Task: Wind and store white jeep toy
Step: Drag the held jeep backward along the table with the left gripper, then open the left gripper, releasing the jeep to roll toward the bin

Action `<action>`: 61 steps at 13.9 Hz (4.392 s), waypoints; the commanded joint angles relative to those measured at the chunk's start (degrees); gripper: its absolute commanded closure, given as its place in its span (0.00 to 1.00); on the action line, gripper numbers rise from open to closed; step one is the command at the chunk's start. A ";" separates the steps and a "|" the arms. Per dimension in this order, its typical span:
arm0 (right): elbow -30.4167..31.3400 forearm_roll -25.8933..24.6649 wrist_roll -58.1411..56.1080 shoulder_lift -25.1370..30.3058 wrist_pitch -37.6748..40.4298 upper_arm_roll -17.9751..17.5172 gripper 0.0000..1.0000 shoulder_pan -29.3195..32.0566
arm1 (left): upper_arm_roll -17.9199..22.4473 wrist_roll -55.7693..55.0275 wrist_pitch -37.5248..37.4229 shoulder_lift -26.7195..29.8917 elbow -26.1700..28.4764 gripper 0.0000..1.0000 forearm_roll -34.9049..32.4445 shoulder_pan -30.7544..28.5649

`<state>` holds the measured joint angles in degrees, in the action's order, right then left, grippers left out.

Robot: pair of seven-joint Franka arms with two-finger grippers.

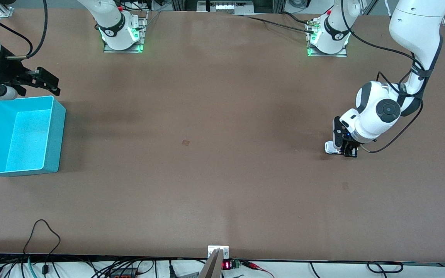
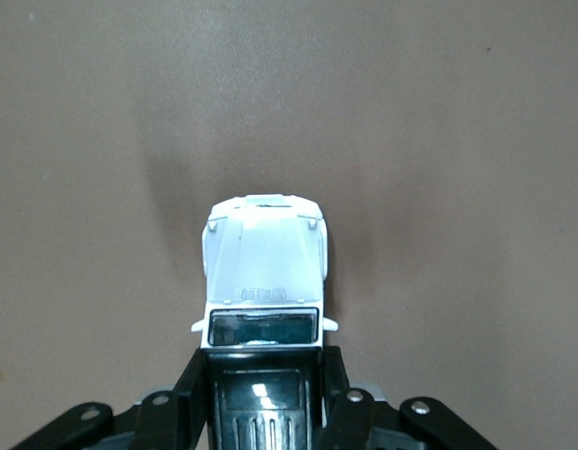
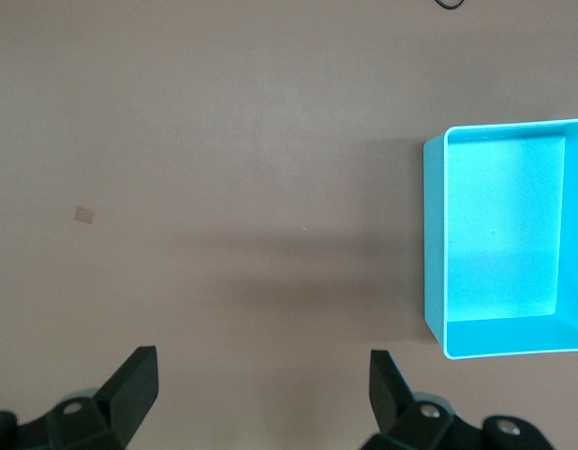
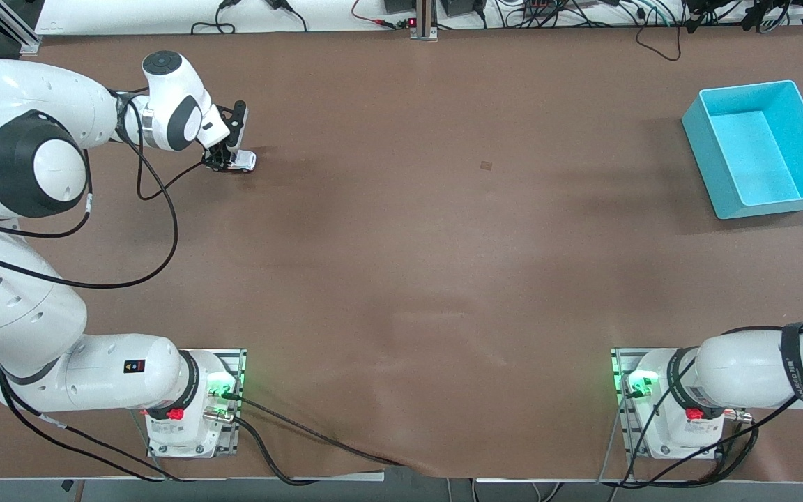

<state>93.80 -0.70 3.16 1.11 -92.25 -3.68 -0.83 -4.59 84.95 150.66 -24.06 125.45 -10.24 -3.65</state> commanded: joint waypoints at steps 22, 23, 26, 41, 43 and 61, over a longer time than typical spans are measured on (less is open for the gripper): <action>-0.64 0.61 0.79 -0.06 1.01 -0.19 0.00 -0.14 | 0.46 19.91 -1.24 -8.64 -5.74 0.81 -3.38 -21.66; -0.64 0.61 0.79 -0.06 1.01 -0.19 0.00 -0.14 | 0.46 19.82 -1.24 -8.64 -5.74 0.81 -3.38 -21.66; -0.64 0.61 0.79 -0.06 1.01 -0.19 0.00 -0.22 | -0.06 20.00 -1.68 -8.20 -5.92 0.00 -3.47 -22.54; -0.64 0.61 0.79 0.03 1.01 -0.19 0.00 -0.22 | -12.35 3.32 -45.50 3.05 -24.44 0.00 -3.11 -21.58; -0.64 0.61 0.88 0.03 1.01 -0.19 0.00 -0.22 | -15.61 -3.96 -52.28 3.05 -29.01 0.00 -3.20 -21.49; -0.64 0.61 0.18 -0.50 2.16 -0.19 0.00 -0.14 | -1.84 -80.59 -64.98 22.46 -33.35 0.00 7.34 2.93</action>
<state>93.82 -0.70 3.18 1.01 -90.93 -3.75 -0.97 -11.02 11.66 82.42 -5.96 87.62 -3.96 -4.06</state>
